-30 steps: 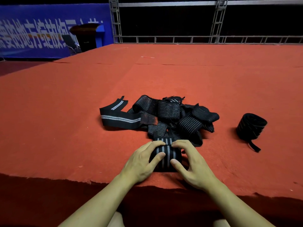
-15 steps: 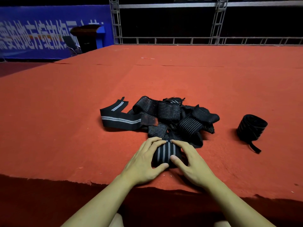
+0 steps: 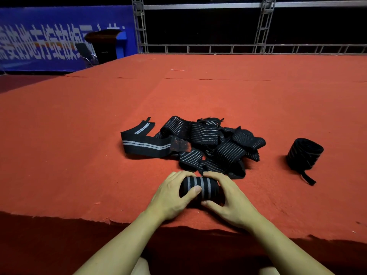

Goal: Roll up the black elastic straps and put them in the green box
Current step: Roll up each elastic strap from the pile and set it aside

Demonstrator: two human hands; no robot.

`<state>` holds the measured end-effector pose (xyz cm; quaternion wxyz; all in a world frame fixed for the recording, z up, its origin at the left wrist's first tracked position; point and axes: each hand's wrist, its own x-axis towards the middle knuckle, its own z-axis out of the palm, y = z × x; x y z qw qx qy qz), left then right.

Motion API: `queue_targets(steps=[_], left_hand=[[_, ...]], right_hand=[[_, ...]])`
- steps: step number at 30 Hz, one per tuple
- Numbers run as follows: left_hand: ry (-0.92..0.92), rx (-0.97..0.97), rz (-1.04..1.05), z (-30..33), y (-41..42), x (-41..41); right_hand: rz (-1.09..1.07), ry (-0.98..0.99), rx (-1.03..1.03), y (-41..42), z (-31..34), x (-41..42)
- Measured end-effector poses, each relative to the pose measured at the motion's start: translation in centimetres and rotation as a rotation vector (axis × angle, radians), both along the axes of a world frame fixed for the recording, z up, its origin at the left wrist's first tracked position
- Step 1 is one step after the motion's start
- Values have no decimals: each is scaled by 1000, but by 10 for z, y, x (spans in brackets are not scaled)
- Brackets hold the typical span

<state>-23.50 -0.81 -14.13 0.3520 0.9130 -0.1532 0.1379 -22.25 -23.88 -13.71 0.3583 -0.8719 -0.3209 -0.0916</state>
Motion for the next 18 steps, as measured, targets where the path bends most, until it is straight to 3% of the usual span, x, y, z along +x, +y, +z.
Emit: queue_targets(steps=[5, 10, 18], left_hand=[[52, -88, 26, 1, -4, 2], [57, -500, 101, 3, -35, 9], [-17, -610, 307, 4, -102, 24]], right_hand=[[-44, 80, 4, 2, -2, -2], [-107, 240, 165, 1, 1, 1], [-254, 342, 373, -3, -1, 9]])
